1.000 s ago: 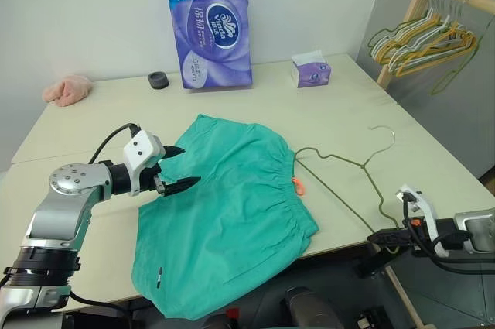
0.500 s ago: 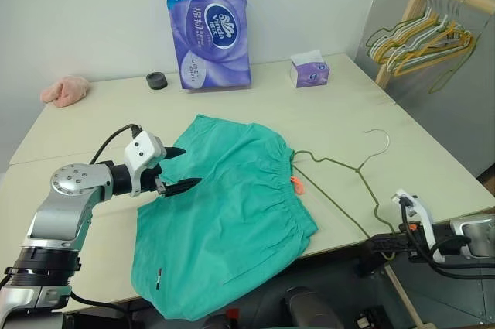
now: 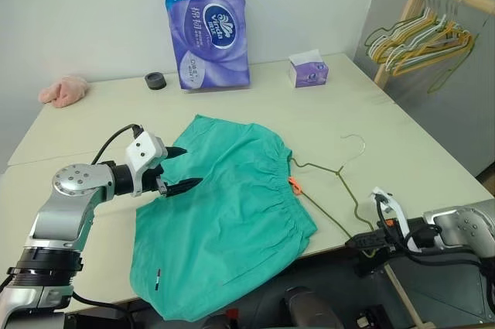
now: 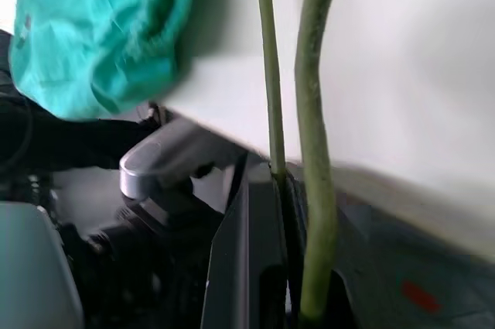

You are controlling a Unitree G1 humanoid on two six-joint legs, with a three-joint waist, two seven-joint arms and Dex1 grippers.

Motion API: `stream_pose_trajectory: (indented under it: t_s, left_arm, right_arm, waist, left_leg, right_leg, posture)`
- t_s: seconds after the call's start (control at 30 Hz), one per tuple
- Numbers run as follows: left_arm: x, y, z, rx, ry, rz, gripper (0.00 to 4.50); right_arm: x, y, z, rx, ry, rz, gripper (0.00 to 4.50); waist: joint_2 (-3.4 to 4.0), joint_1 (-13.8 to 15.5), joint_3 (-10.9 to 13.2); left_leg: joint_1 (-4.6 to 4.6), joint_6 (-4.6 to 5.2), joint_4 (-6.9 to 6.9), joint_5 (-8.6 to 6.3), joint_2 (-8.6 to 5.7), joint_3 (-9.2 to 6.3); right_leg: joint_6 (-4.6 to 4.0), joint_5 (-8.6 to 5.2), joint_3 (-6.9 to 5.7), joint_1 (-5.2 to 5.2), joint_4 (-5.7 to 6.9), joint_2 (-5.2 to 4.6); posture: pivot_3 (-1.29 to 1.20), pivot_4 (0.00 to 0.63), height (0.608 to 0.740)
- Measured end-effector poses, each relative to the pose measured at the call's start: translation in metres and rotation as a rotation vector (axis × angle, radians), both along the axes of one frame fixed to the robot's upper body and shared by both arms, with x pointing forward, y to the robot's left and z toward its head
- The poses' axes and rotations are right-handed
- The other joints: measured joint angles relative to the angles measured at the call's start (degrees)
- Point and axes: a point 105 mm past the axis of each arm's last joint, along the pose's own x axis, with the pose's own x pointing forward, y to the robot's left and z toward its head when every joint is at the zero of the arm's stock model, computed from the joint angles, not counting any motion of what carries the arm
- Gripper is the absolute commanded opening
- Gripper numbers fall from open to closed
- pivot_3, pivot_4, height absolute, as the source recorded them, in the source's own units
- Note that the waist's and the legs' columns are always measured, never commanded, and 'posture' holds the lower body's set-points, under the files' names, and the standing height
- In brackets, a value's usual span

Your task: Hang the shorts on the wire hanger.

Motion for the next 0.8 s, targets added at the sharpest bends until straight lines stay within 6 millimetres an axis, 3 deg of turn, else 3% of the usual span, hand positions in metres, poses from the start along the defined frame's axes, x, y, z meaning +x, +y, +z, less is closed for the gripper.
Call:
stream_pose_trajectory:
  t_s: [0.27,0.5,0.63,0.8]
  left_arm:
    - [0.000,0.000,-0.002,0.003,0.002,0.004,4.47]
    - [-0.002,-0.001,-0.005,0.002,0.001,0.012,4.47]
    - [-0.003,0.000,-0.006,-0.004,0.007,0.028,4.47]
    - [0.009,0.000,0.007,-0.089,-0.022,0.090,4.47]
  right_arm:
    - [0.030,0.020,0.003,0.057,0.055,-0.061,0.00]
    - [0.045,0.044,0.003,0.121,0.055,-0.084,0.00]
    - [0.050,0.043,0.019,0.104,-0.039,-0.063,0.00]
    - [0.058,0.055,0.037,0.031,-0.293,0.050,0.00]
  waist:
    - [0.00,0.16,-0.01]
    - [0.02,0.15,-0.02]
    - [0.03,0.20,-0.03]
    - [0.00,0.26,-0.08]
  left_leg:
    - [-0.04,0.00,0.03,0.00,-0.03,-0.01]
    - [-0.08,0.00,0.01,0.00,-0.03,-0.02]
    - [-0.09,0.00,0.02,0.00,-0.04,-0.04]
    - [-0.10,0.00,0.04,0.00,-0.03,-0.10]
  right_leg:
    - [-0.01,0.02,0.00,-0.01,0.02,-0.05]
    - [-0.16,0.12,0.02,-0.09,0.10,-0.06]
    - [-0.02,0.05,0.00,-0.10,0.11,-0.07]
    - [0.02,0.03,-0.08,-0.09,0.10,-0.06]
  posture:
    - [-0.28,0.045,0.740]
    - [-0.27,0.044,0.740]
    - [-0.27,0.038,0.740]
    - [-0.28,0.033,0.740]
